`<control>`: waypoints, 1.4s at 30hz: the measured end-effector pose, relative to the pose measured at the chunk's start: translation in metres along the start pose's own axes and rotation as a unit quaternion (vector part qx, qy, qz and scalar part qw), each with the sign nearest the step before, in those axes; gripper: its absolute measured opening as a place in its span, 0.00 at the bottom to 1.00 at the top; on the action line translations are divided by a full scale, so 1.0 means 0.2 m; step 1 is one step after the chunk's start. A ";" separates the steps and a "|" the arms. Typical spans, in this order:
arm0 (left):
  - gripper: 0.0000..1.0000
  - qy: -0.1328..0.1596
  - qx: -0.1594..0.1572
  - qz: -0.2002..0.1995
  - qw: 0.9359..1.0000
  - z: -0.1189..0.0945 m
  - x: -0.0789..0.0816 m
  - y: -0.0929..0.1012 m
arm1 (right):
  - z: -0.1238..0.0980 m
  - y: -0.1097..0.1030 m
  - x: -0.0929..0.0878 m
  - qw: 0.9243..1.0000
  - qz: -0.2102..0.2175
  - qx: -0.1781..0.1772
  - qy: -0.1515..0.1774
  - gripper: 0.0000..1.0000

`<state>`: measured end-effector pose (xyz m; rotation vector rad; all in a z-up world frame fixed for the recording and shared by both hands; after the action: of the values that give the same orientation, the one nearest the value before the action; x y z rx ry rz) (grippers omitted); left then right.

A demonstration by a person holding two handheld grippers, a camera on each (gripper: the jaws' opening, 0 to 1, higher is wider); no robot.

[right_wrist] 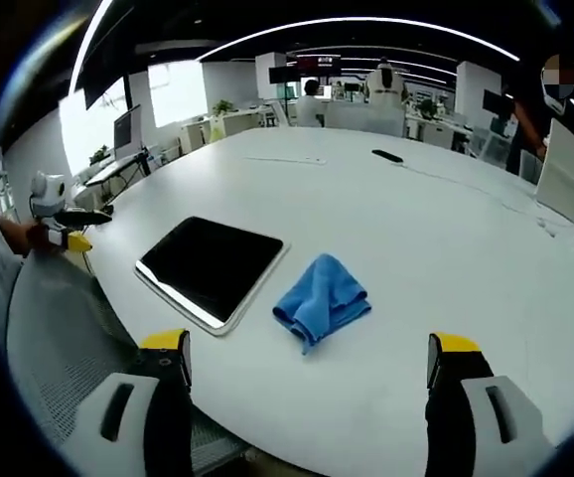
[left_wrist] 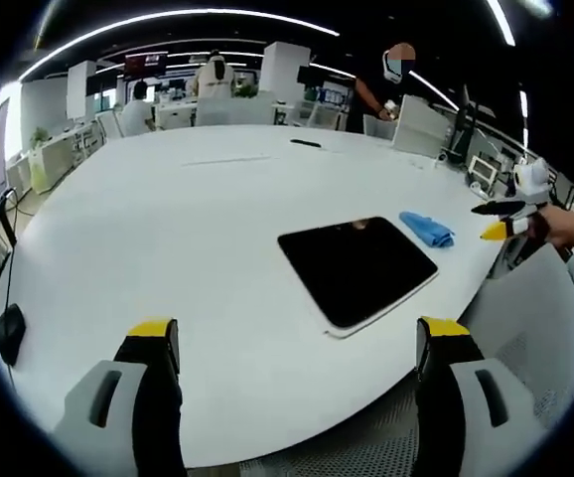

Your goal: Wipe the mirror surface with the cleaning cloth until all visible marks leave the cleaned area.

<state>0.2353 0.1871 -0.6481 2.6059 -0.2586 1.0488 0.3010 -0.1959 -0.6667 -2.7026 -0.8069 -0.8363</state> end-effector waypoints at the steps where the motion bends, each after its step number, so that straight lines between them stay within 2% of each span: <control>1: 0.99 0.013 0.006 0.001 1.000 -0.01 0.03 -0.01 | 0.00 0.00 0.00 1.000 0.000 0.000 0.000 0.98; 3: 0.99 0.015 0.018 0.006 1.000 -0.03 0.05 -0.02 | -0.01 0.01 0.01 1.000 0.005 -0.001 0.002 0.98; 5: 0.99 0.010 0.021 0.010 1.000 -0.01 0.03 -0.03 | -0.02 0.01 0.03 1.000 0.012 0.001 0.006 0.98; 8: 0.99 -0.011 0.030 0.016 0.999 0.03 -0.03 -0.02 | -0.01 0.00 0.05 1.000 0.018 0.009 0.007 0.98; 10: 0.99 -0.015 0.040 0.027 0.999 0.03 -0.04 -0.04 | -0.02 -0.01 0.08 1.000 0.016 0.008 0.007 0.98; 12: 0.99 -0.002 0.040 0.024 0.999 0.02 -0.03 -0.05 | -0.02 -0.01 0.11 1.000 0.014 0.003 0.007 0.98; 14: 0.99 -0.014 0.038 0.014 0.999 0.03 -0.05 -0.06 | -0.02 -0.03 0.15 1.000 0.017 0.009 0.007 0.98; 15: 0.99 -0.024 0.036 0.018 0.999 0.04 -0.06 -0.05 | -0.01 -0.04 0.18 1.000 0.019 0.015 0.008 0.98; 17: 0.99 -0.023 0.039 0.043 0.998 0.04 -0.06 -0.03 | 0.00 -0.05 0.21 1.000 0.016 0.016 0.003 0.98; 19: 0.99 -0.027 0.044 0.048 0.998 0.05 -0.07 -0.04 | 0.01 -0.06 0.24 1.000 0.005 0.017 -0.003 0.85; 20: 0.99 -0.032 0.043 0.042 0.998 0.06 -0.08 -0.05 | 0.02 -0.07 0.26 1.000 0.001 0.017 -0.007 0.83; 23: 0.99 -0.040 0.045 0.033 0.998 0.06 -0.09 -0.06 | 0.05 -0.07 0.31 1.000 -0.004 0.018 -0.012 0.86; 26: 0.99 -0.041 0.045 0.035 0.998 0.06 -0.09 -0.06 | 0.09 -0.03 0.31 0.999 -0.009 0.006 -0.052 0.82; 27: 0.99 -0.042 0.045 0.033 0.998 0.06 -0.10 -0.06 | 0.10 -0.02 0.30 0.998 -0.004 0.007 -0.060 0.82; 28: 0.99 -0.041 0.045 0.030 0.998 0.06 -0.10 -0.06 | 0.12 -0.01 0.27 0.996 0.008 0.014 -0.084 0.79; 30: 0.99 -0.042 0.047 0.025 0.998 0.06 -0.10 -0.07 | 0.15 0.00 0.23 0.992 0.032 0.029 -0.119 0.69; 35: 0.99 -0.043 0.049 0.025 0.998 0.06 -0.10 -0.08 | 0.20 0.05 0.26 0.991 0.020 0.031 -0.125 0.59; 40: 0.99 -0.043 0.053 0.006 0.998 0.06 -0.11 -0.10 | 0.27 0.02 0.28 0.990 -0.005 0.055 -0.132 0.41; 42: 0.99 -0.044 0.055 0.008 0.997 0.06 -0.11 -0.10 | 0.31 0.02 0.26 0.988 -0.006 0.058 -0.142 0.33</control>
<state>0.2326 0.2032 -0.6763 2.7568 -0.2489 0.9792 0.3678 -0.1551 -0.6879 -2.7485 -0.8990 -0.3940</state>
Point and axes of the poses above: the point that each gripper's makers call its tool centre point, and the gripper's own axes: z roughly forward along the fingers, y roughly to its right, x roughly out of its top, the point moved 1 cm from there along -z, roughly backward along the fingers, and after that the axes turned 15 degrees about -y, right-handed, at the moved point
